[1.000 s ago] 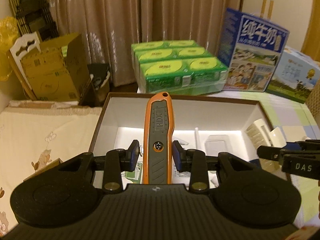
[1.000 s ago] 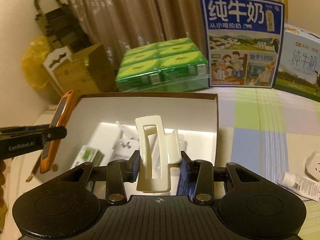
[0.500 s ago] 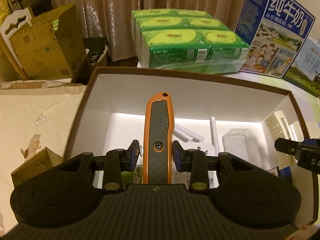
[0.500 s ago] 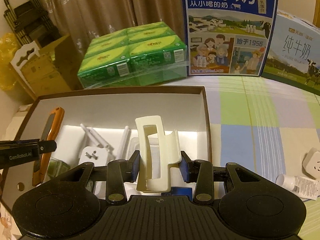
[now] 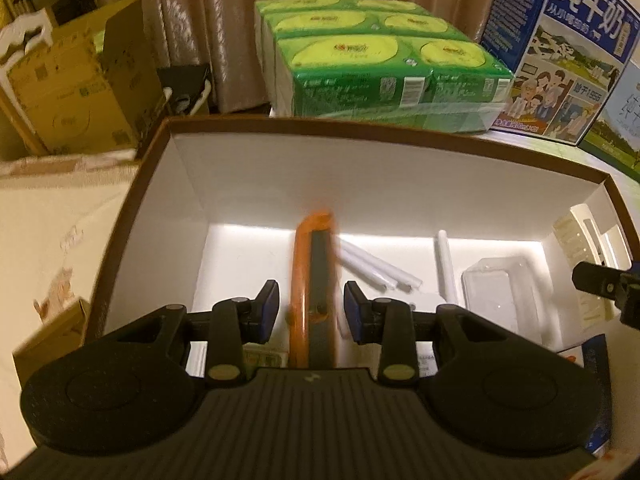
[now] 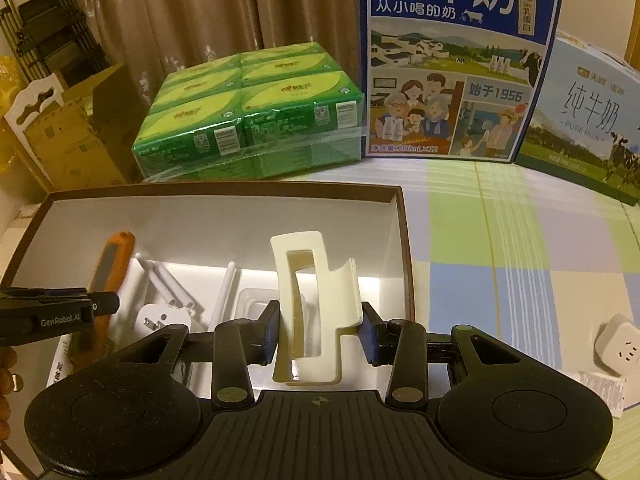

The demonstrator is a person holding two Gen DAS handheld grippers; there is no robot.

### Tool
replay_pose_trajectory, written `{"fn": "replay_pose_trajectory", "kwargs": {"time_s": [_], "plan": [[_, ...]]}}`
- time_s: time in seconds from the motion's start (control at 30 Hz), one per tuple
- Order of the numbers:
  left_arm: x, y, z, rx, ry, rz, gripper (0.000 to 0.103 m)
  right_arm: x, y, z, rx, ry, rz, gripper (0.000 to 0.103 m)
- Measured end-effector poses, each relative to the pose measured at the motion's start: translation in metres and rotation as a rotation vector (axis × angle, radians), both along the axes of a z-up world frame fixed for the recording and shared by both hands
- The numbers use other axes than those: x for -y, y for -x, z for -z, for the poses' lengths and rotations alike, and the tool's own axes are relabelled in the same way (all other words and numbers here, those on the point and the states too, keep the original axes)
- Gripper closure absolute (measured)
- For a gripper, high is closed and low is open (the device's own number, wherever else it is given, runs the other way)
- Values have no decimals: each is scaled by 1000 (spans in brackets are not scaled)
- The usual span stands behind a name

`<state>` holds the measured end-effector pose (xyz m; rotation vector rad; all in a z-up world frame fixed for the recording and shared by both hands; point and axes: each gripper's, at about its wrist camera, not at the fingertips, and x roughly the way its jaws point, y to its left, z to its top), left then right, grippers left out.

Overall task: Organize rigid objects
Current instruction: 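Open both tools to release the knife and clip in the box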

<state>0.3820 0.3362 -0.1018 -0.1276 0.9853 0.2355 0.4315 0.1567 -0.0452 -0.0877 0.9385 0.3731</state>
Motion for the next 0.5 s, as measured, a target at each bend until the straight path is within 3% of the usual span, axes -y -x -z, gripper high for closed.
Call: {"fn": "replay_pose_trajectory", "kwargs": {"time_s": [0.33, 0.5], "plan": [[-3, 1, -4, 2, -32, 16, 62, -8, -9, 1, 46, 36, 46, 65], [-1, 7, -10, 13, -42, 31, 56, -5, -6, -1, 28, -3, 14, 51]]}}
